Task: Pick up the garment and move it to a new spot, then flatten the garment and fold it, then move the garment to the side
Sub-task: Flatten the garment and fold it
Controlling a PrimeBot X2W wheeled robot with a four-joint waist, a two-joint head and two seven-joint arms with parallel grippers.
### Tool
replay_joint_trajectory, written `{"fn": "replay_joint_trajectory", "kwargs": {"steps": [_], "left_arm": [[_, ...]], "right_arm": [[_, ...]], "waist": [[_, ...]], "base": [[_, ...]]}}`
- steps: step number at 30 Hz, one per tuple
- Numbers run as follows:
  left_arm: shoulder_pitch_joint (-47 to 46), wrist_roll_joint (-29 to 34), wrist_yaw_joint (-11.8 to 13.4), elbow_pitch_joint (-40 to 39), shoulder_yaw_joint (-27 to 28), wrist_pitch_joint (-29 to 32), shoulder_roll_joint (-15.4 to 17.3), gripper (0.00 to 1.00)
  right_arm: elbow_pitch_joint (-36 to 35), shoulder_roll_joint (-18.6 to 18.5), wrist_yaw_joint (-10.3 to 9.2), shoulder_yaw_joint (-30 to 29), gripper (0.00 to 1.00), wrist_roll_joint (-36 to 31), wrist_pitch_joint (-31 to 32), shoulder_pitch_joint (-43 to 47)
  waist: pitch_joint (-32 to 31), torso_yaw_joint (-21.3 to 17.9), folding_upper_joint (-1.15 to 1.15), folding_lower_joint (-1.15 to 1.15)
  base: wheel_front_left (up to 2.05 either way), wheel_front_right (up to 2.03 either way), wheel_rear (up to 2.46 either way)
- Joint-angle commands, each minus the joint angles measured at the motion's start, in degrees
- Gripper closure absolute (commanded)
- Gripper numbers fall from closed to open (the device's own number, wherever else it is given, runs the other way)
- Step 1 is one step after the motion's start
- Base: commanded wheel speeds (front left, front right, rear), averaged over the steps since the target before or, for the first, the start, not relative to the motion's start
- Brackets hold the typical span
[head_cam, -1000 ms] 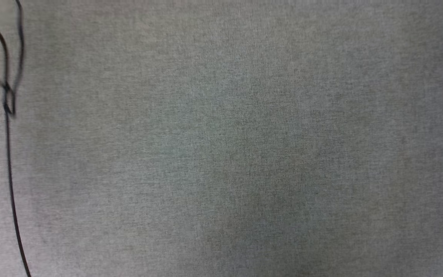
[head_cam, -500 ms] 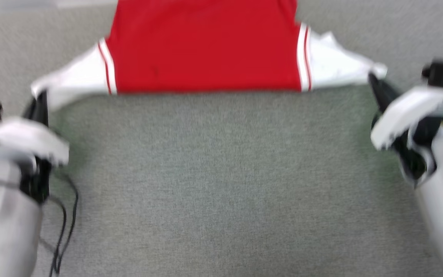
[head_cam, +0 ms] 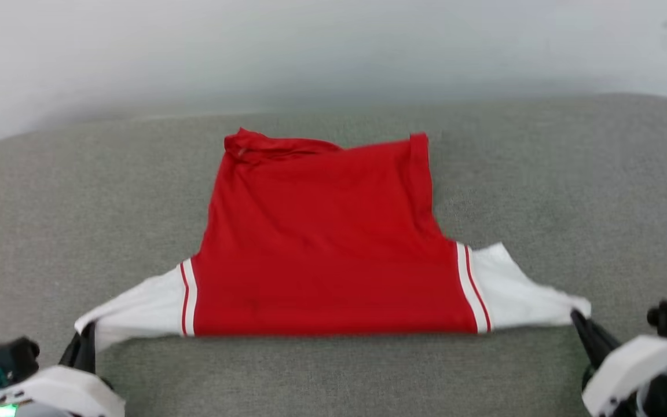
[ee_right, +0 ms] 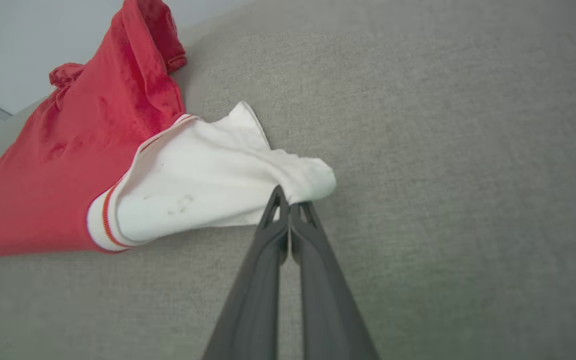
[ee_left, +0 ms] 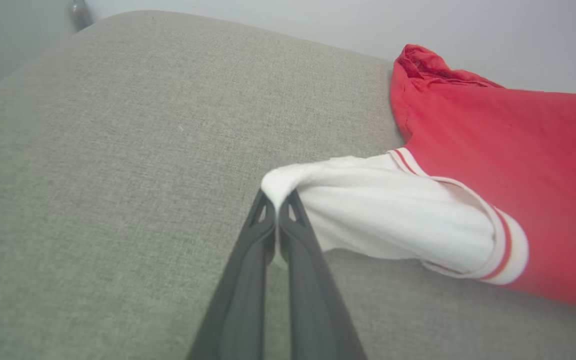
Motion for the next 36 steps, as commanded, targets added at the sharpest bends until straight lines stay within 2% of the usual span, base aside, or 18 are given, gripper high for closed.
{"fn": "replay_joint_trajectory", "kwargs": {"steps": [1,9,13,16,17,18,19,24,27,31,36], "left_arm": [[3.2,-0.6,1.8,-2.9,0.8,1.0,0.9,1.00],[19.9,-1.7,11.2,-22.7,3.2,7.6,3.1,1.00],[25.1,-1.7,14.3,-28.9,3.8,10.1,4.2,1.00],[27.0,-1.4,15.4,-31.8,3.4,11.2,4.4,1.00],[27.2,-1.2,15.6,-32.6,3.2,11.5,4.4,1.00],[27.3,-1.1,15.6,-33.4,2.8,11.7,4.4,1.00],[27.2,-1.1,15.5,-34.1,2.3,11.9,4.3,1.00],[24.6,0.4,15.5,-36.9,0.1,12.2,3.9,1.00],[22.6,1.2,14.9,-38.2,-1.3,12.3,3.5,1.00],[19.2,2.2,14.1,-39.1,-2.8,11.8,2.7,1.00],[14.3,2.4,11.5,-37.9,-5.3,10.3,0.6,1.00]], "right_arm": [[-2.3,0.6,-0.10,-1.7,1.00,-0.9,1.5,3.5],[-18.5,8.0,-0.10,-11.7,1.00,-6.7,13.4,21.3],[-22.7,10.6,-0.11,-14.3,1.00,-8.6,20.3,28.1],[-24.7,11.2,-0.10,-14.5,1.00,-9.5,23.3,30.8],[-25.1,11.3,-0.10,-14.2,0.89,-9.8,23.5,31.3],[-25.3,11.5,-0.09,-13.5,0.47,-9.3,24.1,31.7],[-25.5,11.5,-0.09,-13.0,0.00,-8.3,23.8,31.6],[-28.0,11.5,-0.06,-12.5,0.00,-8.0,15.6,25.1],[-26.3,11.4,-0.06,-12.8,0.00,-8.7,10.3,19.4],[-19.7,8.9,-0.06,-11.7,0.00,-9.6,7.5,8.0],[-7.2,4.4,-0.06,-8.8,0.00,-8.3,10.1,-8.0]], "waist": [[-2.0,0.7,0.00,0.02],[-4.7,1.9,0.00,0.02],[-5.4,2.5,0.00,0.02],[-5.4,3.1,0.00,0.02],[-5.4,3.2,0.00,0.02],[-5.3,3.4,0.00,0.02],[-5.2,3.7,0.00,0.02],[-3.7,5.2,0.00,0.02],[-2.0,6.9,0.00,0.02],[1.9,8.9,0.00,0.02],[6.3,12.6,0.00,0.02]], "base": [[0.00,0.00,0.00],[0.00,0.00,0.00],[0.00,0.00,0.00],[0.00,0.00,0.00],[0.00,0.00,0.00],[0.00,0.00,0.00],[0.00,0.00,0.00],[0.00,0.00,0.00],[0.00,0.00,0.00],[0.00,0.00,0.00],[0.00,0.00,0.00]]}}
